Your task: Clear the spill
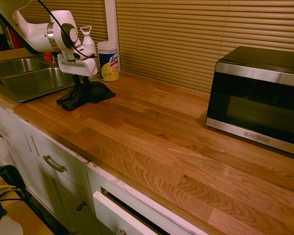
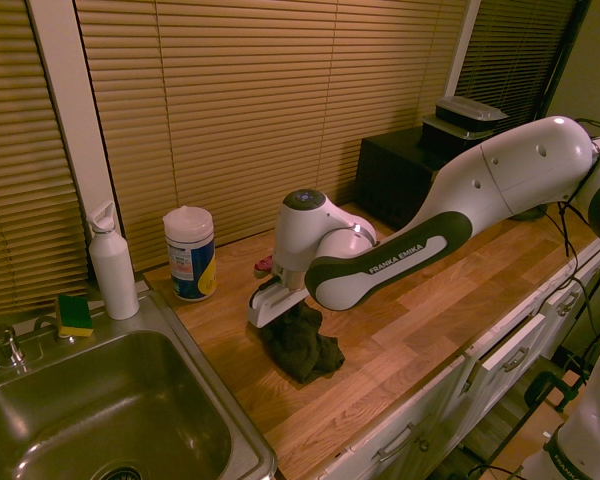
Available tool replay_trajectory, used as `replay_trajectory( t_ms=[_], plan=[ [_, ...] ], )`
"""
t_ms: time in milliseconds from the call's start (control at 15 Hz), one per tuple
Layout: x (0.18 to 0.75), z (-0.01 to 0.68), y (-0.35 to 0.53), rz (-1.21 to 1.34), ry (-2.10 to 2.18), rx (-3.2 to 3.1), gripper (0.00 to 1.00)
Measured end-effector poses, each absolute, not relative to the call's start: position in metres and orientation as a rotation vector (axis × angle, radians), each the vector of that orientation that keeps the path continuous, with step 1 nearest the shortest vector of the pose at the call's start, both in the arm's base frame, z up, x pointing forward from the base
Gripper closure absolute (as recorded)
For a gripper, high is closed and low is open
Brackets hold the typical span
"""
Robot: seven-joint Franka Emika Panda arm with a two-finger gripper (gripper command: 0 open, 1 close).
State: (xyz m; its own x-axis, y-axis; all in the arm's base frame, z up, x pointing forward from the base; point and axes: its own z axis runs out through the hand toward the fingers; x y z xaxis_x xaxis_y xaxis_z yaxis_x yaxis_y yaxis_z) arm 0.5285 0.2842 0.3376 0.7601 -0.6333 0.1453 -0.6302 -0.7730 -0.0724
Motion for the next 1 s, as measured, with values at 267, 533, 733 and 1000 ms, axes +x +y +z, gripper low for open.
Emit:
replay_trajectory(
  t_ms=[267,533,733,1000],
  plan=[
    [0.528,0.338,0.286,-0.255,1.047,-2.928,0.00],
    [0.528,0.345,0.286,-0.267,1.045,-2.918,0.00],
    [0.528,0.367,0.282,-0.301,1.054,-2.897,0.00],
    [0.526,0.408,0.267,-0.348,1.090,-2.873,0.00]
  ],
)
